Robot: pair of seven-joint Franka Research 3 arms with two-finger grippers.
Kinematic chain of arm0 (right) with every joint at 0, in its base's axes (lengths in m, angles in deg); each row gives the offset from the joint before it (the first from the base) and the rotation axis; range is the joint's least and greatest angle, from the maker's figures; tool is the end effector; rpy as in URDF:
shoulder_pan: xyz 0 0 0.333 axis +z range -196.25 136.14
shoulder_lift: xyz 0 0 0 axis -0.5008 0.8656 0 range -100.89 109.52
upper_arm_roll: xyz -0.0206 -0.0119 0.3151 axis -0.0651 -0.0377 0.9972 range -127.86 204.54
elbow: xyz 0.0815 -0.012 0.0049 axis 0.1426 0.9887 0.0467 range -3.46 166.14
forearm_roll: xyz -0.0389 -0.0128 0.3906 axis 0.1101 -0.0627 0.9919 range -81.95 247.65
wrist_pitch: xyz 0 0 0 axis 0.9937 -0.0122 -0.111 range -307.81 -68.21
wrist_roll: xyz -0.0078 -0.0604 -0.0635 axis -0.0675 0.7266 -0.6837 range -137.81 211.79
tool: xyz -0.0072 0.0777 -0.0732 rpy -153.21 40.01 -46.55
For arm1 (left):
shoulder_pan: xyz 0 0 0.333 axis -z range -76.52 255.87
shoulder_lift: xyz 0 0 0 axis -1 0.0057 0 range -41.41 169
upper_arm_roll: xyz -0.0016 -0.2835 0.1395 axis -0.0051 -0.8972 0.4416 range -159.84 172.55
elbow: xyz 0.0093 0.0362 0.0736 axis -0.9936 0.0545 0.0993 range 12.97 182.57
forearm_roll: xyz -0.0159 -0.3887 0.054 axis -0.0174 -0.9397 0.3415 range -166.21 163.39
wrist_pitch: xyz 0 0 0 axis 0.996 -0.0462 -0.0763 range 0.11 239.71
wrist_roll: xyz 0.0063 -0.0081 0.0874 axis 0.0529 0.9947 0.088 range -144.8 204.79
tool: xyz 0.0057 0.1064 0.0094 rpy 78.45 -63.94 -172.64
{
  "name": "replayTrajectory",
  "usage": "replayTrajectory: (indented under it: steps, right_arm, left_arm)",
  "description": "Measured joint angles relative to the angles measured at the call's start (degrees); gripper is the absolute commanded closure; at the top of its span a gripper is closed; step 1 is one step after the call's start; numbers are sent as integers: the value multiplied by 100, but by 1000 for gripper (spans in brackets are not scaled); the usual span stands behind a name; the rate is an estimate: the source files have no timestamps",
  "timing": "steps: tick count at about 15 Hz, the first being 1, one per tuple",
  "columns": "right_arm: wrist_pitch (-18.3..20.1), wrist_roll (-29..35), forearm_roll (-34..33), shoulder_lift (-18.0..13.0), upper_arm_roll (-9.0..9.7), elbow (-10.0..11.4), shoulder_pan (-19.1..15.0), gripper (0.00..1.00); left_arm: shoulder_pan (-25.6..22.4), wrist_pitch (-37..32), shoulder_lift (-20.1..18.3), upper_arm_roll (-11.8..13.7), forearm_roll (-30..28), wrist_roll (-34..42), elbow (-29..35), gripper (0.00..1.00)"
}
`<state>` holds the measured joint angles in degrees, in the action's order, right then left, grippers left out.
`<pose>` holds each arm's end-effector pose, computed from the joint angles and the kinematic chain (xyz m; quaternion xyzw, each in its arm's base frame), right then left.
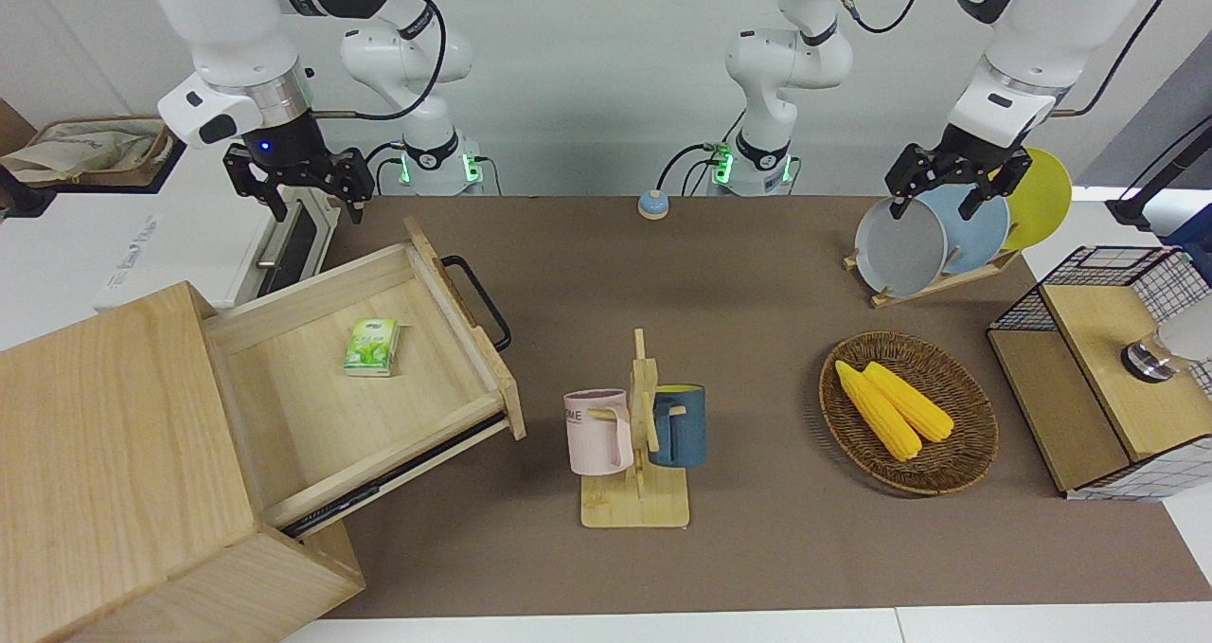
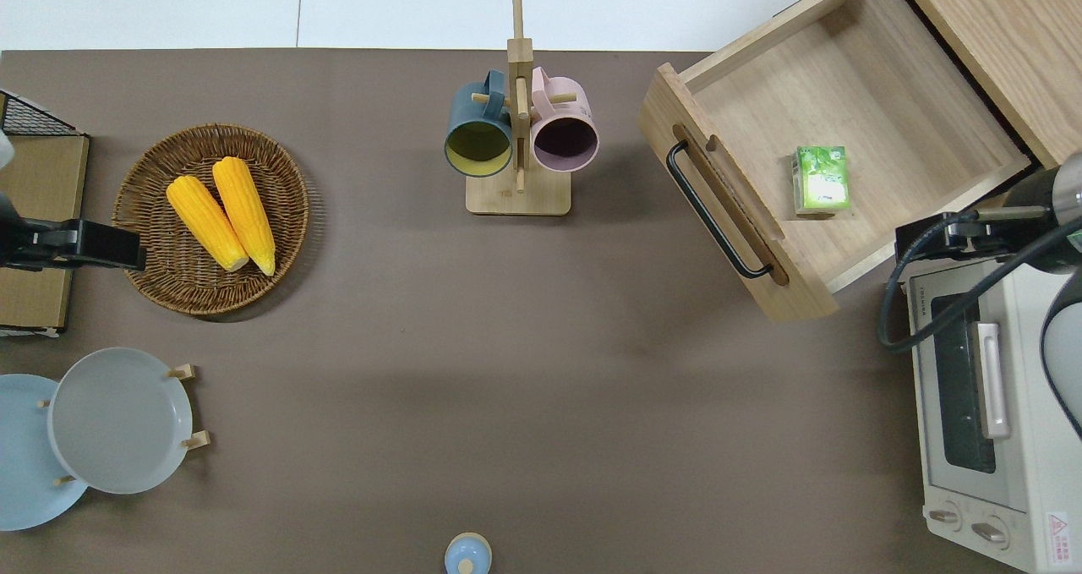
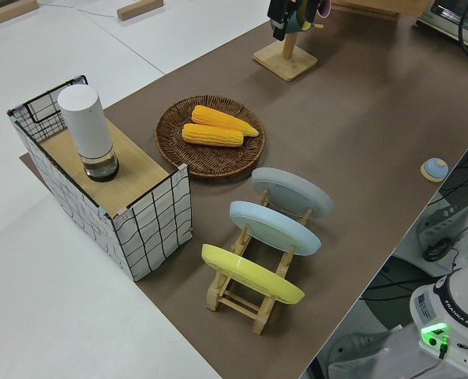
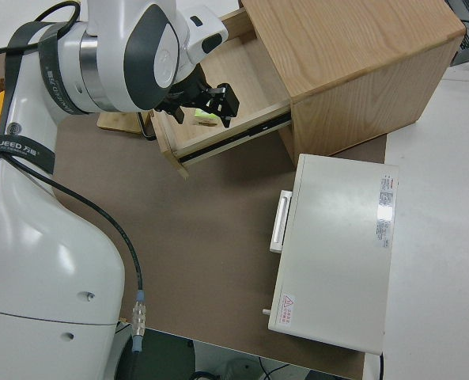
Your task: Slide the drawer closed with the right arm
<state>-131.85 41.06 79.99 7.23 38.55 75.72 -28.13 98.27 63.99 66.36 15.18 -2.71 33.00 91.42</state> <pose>0.5686 0.0157 0.6282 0.9995 -0.0175 0.0017 0.0248 0.5673 -0.0024 0.6382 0.9996 -0.0247 0.0124 0.0075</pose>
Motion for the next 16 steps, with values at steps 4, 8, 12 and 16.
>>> replayTrajectory:
  steps: [4,8,12,16]
  right_arm:
    - [-5,-18,1,-1,20,-44,1,15]
    - [-5,-91,-7,-1,22,-59,1,17]
    - [-5,-101,-6,-1,22,-59,1,260]
    - [-4,-106,-3,-1,25,-66,1,999]
  left_arm:
    - [0,0,0,0,0,0,0,2]
    - [0,0,0,0,0,0,0,5]
    - [0,0,0,0,0,0,0,2]
    - [0,0,0,0,0,0,0,2]
